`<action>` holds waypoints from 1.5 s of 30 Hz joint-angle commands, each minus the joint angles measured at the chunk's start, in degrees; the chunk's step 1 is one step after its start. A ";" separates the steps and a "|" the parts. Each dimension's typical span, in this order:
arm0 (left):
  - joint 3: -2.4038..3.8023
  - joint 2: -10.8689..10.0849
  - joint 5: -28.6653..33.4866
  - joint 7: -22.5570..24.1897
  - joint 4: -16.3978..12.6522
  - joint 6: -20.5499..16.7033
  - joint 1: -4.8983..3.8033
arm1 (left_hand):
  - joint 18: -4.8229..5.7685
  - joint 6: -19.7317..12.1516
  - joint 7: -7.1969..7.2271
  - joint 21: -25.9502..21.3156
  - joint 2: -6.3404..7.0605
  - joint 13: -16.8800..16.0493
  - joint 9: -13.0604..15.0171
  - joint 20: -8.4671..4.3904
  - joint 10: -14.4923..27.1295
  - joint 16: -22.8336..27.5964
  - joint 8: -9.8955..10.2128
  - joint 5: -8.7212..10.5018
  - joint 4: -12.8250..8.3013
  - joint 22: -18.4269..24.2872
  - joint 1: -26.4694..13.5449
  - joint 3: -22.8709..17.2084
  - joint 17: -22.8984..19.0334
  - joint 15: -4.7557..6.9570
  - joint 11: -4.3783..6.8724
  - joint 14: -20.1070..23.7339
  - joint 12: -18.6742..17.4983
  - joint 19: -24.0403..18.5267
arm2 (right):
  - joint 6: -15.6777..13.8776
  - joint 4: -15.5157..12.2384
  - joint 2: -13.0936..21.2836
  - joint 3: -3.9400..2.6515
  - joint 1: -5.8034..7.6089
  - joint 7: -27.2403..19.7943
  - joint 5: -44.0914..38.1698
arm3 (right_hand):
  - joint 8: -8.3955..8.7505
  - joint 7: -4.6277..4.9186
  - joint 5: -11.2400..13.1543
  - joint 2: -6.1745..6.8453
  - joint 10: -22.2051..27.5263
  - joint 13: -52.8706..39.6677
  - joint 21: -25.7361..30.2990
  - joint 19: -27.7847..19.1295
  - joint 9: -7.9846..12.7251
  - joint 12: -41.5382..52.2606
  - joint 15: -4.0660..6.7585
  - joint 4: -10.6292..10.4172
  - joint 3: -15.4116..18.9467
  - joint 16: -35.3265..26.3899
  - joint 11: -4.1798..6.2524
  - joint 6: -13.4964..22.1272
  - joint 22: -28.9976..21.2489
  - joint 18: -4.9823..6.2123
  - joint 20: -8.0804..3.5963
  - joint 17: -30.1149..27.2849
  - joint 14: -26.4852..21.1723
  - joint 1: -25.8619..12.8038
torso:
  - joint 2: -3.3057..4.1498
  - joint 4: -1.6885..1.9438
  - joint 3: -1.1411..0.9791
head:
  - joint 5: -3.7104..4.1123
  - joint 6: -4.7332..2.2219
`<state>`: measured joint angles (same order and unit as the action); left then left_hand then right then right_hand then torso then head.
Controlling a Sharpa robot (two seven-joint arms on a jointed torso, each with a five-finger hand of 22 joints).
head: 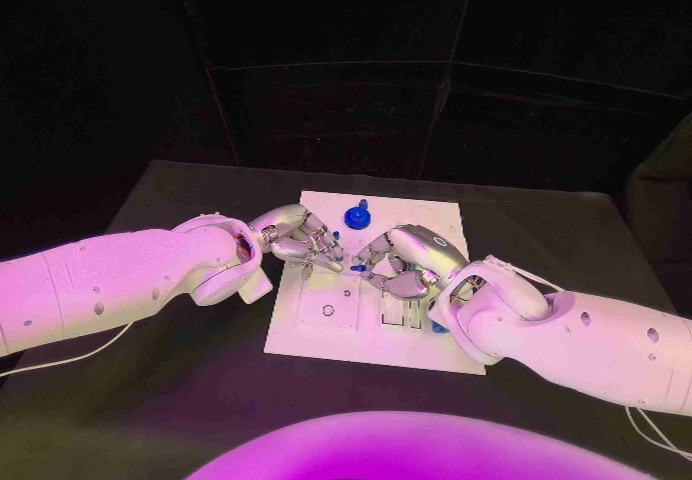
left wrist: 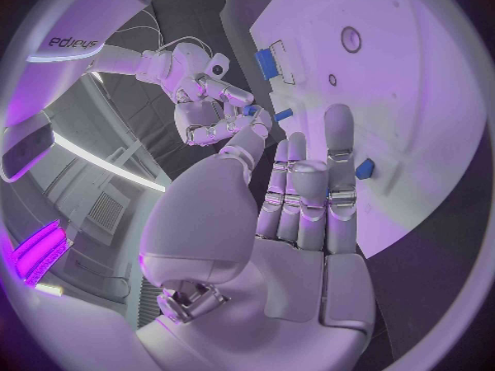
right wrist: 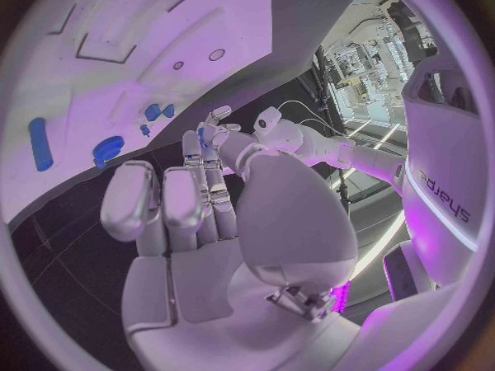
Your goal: Assemble the parts on the task board
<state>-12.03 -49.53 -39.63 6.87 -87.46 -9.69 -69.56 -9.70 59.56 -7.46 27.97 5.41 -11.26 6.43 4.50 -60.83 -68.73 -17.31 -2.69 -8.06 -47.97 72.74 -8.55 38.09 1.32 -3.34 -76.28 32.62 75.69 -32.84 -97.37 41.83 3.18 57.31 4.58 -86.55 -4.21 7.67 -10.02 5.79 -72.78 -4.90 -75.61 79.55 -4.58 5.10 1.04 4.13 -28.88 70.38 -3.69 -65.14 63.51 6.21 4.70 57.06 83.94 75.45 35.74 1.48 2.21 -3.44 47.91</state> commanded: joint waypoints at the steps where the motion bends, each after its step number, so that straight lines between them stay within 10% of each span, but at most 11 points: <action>1: 0.05 -1.02 2.31 2.68 0.57 4.12 -0.16 | -0.60 -0.47 -0.01 -0.28 -0.42 -0.09 0.07 -0.08 0.58 -0.13 -0.15 -0.04 0.02 0.07 -0.04 0.39 -0.01 -0.07 0.04 -0.28 0.23 0.34 | 2.51 0.09 -0.13 -0.05 0.11 2.37 -1.25 | -0.17 0.16 -0.25 -0.54 -0.38 -0.04 -0.29 -0.05 -0.07 -0.32 0.31 -0.15 0.21 0.28 0.19 -0.40 0.07 -0.93 -0.17 -0.04 1.23 0.09 | 0.02 -0.04 0.02 | -0.03 0.06; 22: 0.09 -5.50 29.74 15.11 2.50 -1.81 -2.63 | -0.58 -1.64 -0.32 -0.66 -2.99 -0.23 0.08 0.14 1.91 0.87 -0.67 -0.09 0.02 0.35 1.16 0.62 -2.09 -0.32 -0.21 0.75 0.49 -0.05 | 16.38 2.55 -3.86 -0.09 1.45 9.11 -4.19 | -0.17 0.16 -0.31 -0.95 -0.36 -0.01 -0.30 -0.05 -0.09 -0.43 0.31 -0.62 0.41 0.22 0.17 -0.44 0.08 -0.93 -0.16 -0.31 1.18 -0.11 | 0.01 0.18 0.14 | -0.81 0.97; 45: 0.09 -4.89 33.33 17.63 2.27 -3.27 -2.84 | -0.55 -2.25 -0.56 -1.22 -4.13 -0.13 0.04 0.39 2.44 2.54 -0.99 -0.10 0.08 0.64 1.37 0.60 -5.36 -0.60 -0.45 2.57 0.54 -0.94 | 20.01 5.21 -7.39 -0.08 1.97 10.87 -5.36 | -0.15 0.12 -0.44 -1.09 -0.41 0.00 -0.42 0.03 -0.09 -0.48 0.31 -0.99 0.69 0.04 0.18 -0.43 0.30 -0.97 -0.16 -0.75 1.10 -0.35 | 0.07 0.10 -0.02 | -1.18 1.57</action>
<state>-11.99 -54.53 -7.40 23.10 -85.06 -12.51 -72.29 -9.69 57.83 -7.97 27.09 1.88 -11.47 6.48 4.93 -58.76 -66.52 -18.09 -2.69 -7.91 -47.41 74.10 -8.09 32.82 0.60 -3.79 -74.11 32.84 75.26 -14.55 -92.17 34.52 3.13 59.16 14.93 -91.31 -4.20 7.89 -10.22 5.17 -72.77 -4.90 -75.84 79.55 -4.62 4.81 1.04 3.41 -28.16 70.38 -3.69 -65.15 63.78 6.21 4.70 56.36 83.94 75.33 35.78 1.47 2.20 -4.63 49.48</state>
